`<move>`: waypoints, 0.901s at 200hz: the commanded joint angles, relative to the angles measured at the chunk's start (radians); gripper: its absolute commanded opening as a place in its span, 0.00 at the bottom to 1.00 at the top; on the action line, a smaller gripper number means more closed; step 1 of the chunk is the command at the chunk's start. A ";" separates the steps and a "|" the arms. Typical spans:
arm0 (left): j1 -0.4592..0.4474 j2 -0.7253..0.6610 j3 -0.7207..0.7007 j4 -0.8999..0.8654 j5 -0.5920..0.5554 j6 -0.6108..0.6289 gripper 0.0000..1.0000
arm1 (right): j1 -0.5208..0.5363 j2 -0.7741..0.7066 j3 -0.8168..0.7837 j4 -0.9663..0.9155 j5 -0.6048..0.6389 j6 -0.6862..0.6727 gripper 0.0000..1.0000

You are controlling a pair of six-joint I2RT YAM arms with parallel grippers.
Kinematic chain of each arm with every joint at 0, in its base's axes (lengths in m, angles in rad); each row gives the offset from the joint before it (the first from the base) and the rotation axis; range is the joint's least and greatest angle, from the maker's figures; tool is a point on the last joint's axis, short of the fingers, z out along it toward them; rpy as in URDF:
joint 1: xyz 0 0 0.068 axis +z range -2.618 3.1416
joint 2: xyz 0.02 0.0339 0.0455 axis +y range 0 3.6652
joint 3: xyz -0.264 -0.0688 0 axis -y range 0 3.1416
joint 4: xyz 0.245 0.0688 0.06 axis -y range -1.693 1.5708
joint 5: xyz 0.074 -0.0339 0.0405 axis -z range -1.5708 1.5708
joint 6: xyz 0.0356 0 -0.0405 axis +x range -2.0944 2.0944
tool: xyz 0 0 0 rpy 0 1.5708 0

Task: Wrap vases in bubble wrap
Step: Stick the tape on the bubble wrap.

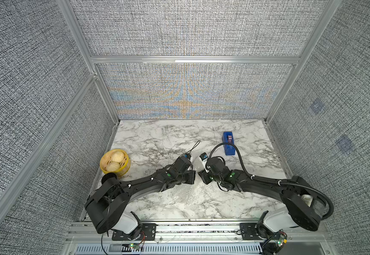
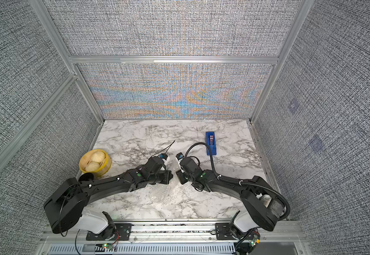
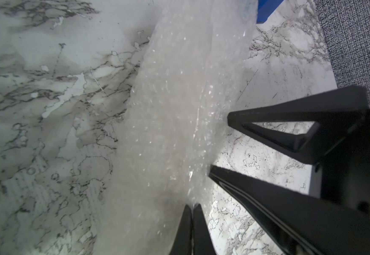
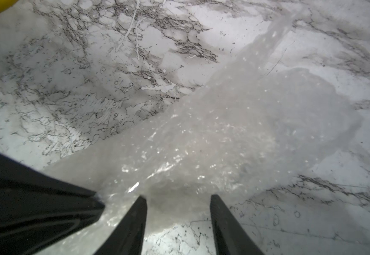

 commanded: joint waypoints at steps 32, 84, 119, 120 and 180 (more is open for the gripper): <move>0.001 0.005 0.013 -0.023 -0.020 0.004 0.00 | 0.010 -0.008 -0.014 0.008 0.041 -0.011 0.39; 0.001 0.002 0.011 -0.027 -0.028 0.006 0.00 | 0.012 -0.041 -0.057 0.027 0.000 -0.004 0.41; 0.000 -0.004 0.003 -0.025 -0.031 0.001 0.00 | 0.021 0.004 -0.046 0.047 -0.036 0.015 0.40; 0.000 -0.004 0.003 -0.025 -0.031 0.001 0.00 | 0.021 0.005 -0.046 0.046 -0.035 0.016 0.41; 0.000 -0.015 -0.004 -0.024 -0.034 0.001 0.00 | 0.022 -0.121 -0.035 0.000 -0.036 0.005 0.40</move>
